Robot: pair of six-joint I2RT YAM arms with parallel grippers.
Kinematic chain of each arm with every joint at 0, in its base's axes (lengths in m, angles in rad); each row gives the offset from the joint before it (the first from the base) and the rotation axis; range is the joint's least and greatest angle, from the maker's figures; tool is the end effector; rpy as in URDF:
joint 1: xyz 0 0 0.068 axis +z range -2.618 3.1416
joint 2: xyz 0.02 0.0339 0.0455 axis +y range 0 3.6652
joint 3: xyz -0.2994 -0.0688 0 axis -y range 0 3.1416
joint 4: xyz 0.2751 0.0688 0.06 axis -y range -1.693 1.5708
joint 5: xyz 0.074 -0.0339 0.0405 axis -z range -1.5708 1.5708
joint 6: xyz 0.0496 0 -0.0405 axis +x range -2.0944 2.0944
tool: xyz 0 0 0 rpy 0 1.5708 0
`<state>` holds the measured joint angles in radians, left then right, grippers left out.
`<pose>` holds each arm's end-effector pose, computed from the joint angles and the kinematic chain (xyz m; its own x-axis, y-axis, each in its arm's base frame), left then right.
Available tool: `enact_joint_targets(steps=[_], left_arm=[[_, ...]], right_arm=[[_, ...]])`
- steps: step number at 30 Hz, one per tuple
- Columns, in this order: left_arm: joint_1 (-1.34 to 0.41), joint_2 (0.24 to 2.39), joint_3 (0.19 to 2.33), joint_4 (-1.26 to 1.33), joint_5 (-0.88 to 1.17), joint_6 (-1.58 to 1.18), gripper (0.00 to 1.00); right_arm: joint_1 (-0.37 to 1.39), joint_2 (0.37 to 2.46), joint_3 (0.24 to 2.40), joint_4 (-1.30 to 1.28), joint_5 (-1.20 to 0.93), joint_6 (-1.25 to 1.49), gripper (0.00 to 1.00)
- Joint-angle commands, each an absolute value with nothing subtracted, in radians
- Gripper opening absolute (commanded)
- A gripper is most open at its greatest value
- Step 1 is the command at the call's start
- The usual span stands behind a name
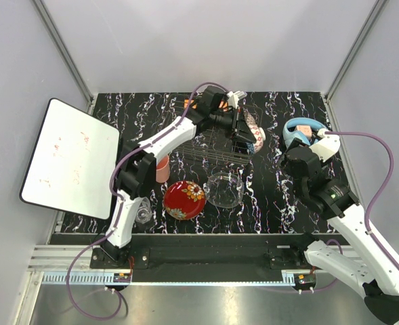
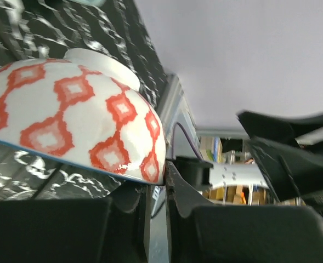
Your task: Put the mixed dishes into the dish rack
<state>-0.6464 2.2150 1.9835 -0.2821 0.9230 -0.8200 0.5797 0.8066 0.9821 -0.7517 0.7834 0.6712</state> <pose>0.4327 -0.3760 0.2971 -0.9387 0.1556 -0.3078 0.3394 0.2596 -0.9041 0.1570 0.0610 0.3773 -0.2904 0.3365 -0.8958 0.3673 0.9036 0.2204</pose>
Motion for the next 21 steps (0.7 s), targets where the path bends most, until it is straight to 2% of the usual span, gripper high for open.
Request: enact_joint_targets(steps=[1,3,10,17,21], left_arm=[[-0.666,2.131,2.043,-0.236,1.087,-0.770,0.00],[-0.661,2.122,2.055,-0.273,1.098,-0.717,0.00],[-0.638,2.204,2.236,-0.685,1.066,-0.441,0.00],[-0.626,2.273,2.391,-0.830,0.974,-0.264,0.00],[-0.627,2.309,2.401,-0.865,0.908,-0.204,0.00]], right_arm=[[0.578,0.805,0.991,-0.746,0.792,0.678,0.75],[0.578,0.807,0.991,-0.746,0.792,0.680,0.75],[0.580,0.796,0.993,-0.750,0.792,0.676,0.75],[0.578,0.793,0.997,-0.753,0.790,0.672,0.75],[0.578,0.779,0.996,-0.756,0.792,0.673,0.74]])
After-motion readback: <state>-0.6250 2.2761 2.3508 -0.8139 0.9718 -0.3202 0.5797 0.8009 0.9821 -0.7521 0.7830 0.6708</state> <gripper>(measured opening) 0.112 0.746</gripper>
